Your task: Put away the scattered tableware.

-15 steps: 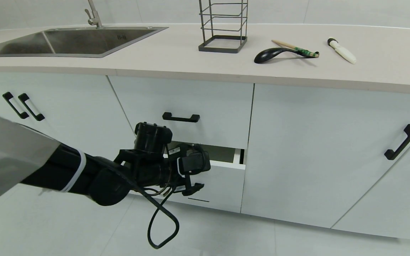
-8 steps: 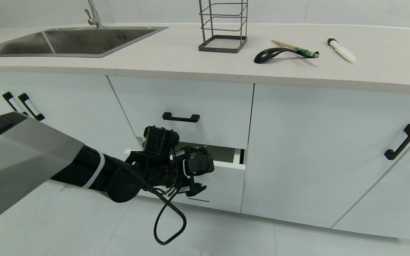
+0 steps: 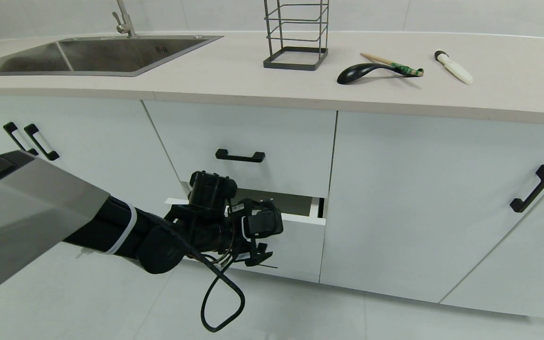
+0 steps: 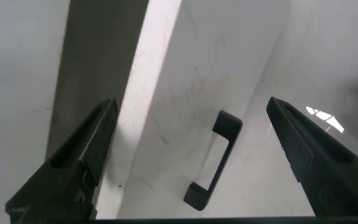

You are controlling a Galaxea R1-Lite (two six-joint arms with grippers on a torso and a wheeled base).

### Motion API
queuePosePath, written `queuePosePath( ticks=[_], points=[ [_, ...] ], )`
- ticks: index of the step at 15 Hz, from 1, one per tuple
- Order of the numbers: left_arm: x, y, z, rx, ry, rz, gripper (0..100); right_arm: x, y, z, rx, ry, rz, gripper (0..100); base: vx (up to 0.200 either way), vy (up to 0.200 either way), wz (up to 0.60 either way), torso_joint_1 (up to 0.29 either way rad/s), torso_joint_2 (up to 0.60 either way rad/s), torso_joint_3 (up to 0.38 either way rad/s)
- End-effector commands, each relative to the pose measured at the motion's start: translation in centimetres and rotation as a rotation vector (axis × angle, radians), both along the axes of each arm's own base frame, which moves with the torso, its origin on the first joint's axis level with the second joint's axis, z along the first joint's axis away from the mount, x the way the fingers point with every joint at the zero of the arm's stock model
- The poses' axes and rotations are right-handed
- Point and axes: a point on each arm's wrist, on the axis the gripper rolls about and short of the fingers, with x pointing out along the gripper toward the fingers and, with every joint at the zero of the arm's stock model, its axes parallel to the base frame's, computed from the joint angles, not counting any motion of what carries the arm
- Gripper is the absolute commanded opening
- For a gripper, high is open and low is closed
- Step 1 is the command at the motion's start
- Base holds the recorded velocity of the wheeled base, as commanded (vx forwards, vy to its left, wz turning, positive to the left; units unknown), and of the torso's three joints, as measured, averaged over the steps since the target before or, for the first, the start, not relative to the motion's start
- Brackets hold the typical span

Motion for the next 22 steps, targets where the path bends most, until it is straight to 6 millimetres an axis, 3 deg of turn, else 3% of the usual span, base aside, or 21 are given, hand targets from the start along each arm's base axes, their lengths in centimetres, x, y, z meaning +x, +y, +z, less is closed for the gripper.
queuePosePath(
  ticks=[1, 10, 13, 17, 22],
  points=[
    [-0.2, 0.1, 0.3, -0.002, -0.004, 0.000, 100, 0.0, 0.0, 0.0, 0.000, 0.001, 0.000, 0, 0.000, 0.000, 0.00, 0.000, 0.00, 0.000],
    [-1.7, 0.9, -0.3, 0.016, 0.034, -0.001, 100, 0.0, 0.0, 0.0, 0.000, 0.001, 0.000, 0, 0.000, 0.000, 0.00, 0.000, 0.00, 0.000],
    [-3.2, 1.6, -0.1, 0.022, 0.046, -0.001, 100, 0.0, 0.0, 0.0, 0.000, 0.001, 0.000, 0, 0.000, 0.000, 0.00, 0.000, 0.00, 0.000],
    [-8.8, 3.9, 0.3, 0.048, 0.091, -0.016, 100, 0.0, 0.0, 0.0, 0.000, 0.001, 0.000, 0, 0.000, 0.000, 0.00, 0.000, 0.00, 0.000],
    [-12.9, 5.9, 1.3, 0.042, 0.085, -0.014, 100, 0.0, 0.0, 0.0, 0.000, 0.001, 0.000, 0, 0.000, 0.000, 0.00, 0.000, 0.00, 0.000]
  ],
)
